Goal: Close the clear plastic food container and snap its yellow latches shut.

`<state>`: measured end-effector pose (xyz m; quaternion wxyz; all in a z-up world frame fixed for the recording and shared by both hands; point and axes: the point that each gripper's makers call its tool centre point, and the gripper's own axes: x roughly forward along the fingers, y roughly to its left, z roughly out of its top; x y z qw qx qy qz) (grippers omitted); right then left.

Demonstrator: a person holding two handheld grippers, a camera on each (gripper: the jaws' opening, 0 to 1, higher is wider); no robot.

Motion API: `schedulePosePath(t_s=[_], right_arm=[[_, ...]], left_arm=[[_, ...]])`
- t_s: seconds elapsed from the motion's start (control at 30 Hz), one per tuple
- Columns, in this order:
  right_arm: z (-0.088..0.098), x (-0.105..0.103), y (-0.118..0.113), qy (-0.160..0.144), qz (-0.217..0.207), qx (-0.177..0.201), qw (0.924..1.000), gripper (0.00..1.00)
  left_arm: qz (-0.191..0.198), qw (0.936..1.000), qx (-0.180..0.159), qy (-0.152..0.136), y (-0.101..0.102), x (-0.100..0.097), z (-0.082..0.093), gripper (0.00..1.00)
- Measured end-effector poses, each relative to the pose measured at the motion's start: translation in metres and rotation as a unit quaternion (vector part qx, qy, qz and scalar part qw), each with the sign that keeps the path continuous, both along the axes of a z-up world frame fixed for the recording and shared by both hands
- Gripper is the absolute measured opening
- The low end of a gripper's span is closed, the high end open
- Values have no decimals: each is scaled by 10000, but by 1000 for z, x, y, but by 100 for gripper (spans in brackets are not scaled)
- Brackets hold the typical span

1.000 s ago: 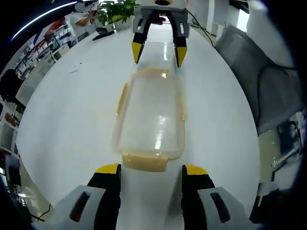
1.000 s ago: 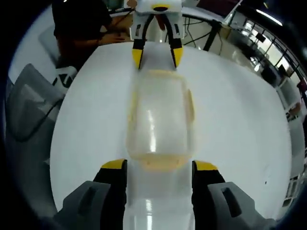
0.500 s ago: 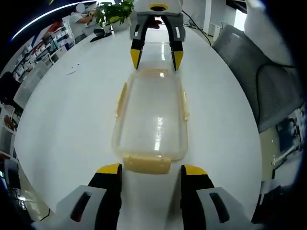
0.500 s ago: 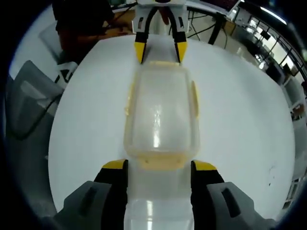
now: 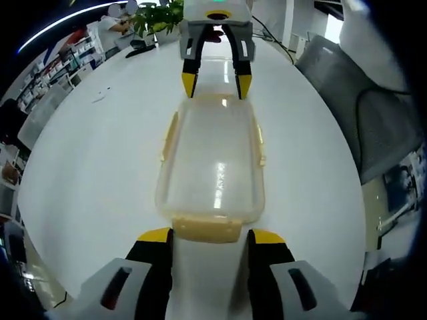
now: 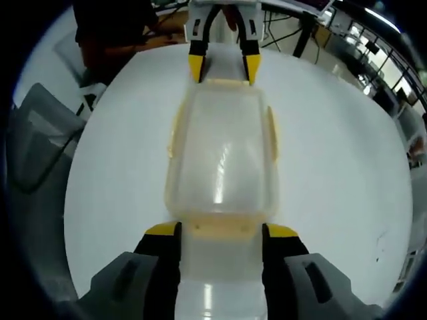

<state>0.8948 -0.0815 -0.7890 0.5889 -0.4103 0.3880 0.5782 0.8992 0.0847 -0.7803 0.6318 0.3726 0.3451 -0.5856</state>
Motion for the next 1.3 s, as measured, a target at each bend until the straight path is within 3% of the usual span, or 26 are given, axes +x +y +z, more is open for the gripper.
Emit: schedulePosePath(t_s=[0.43,1.3], right_arm=[[0,0,4,46,-35,4,10000,38],[-3,1,4,137,-18,-54,9999,36]], left_arm=[[-68,9999,-73,46,-5,2,1,34],[-235,9994,108,232,-5,1,-2,32]])
